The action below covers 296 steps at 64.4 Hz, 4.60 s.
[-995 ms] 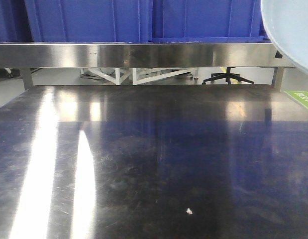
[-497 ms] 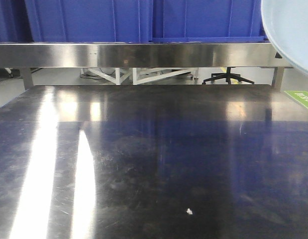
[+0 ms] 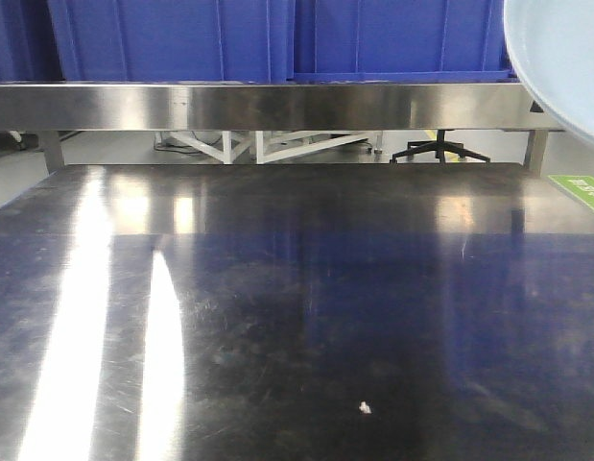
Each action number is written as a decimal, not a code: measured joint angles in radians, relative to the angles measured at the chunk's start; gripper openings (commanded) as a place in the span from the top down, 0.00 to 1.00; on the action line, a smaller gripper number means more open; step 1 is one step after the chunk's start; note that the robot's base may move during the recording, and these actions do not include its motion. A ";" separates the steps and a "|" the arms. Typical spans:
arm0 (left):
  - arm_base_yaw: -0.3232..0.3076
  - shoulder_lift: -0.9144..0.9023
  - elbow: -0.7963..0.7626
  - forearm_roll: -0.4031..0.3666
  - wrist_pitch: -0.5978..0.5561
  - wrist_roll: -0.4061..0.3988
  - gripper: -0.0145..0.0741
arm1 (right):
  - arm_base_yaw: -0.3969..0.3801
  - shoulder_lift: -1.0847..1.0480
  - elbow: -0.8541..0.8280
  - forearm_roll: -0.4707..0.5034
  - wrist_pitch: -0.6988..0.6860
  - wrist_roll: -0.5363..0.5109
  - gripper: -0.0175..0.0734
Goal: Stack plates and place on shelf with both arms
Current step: 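Lift the stacked plates high with the right gripper, then drive the base to the shelf of blue bins holding the plates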
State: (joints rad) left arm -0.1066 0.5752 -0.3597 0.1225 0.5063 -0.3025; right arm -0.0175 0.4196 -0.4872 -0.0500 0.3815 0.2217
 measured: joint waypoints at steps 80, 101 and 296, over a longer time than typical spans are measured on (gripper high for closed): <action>0.000 0.000 0.000 0.000 0.000 0.000 0.73 | 0.000 0.000 0.000 0.000 0.000 -0.002 0.74; 0.000 0.000 0.000 0.000 0.000 0.000 0.73 | 0.000 0.000 0.000 0.000 0.000 -0.002 0.74; 0.000 -0.001 0.000 0.000 0.000 0.000 0.73 | 0.000 0.000 0.000 0.000 0.000 -0.002 0.74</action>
State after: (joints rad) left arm -0.1066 0.5746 -0.3597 0.1225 0.5063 -0.3025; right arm -0.0180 0.4196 -0.4872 -0.0500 0.3815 0.2199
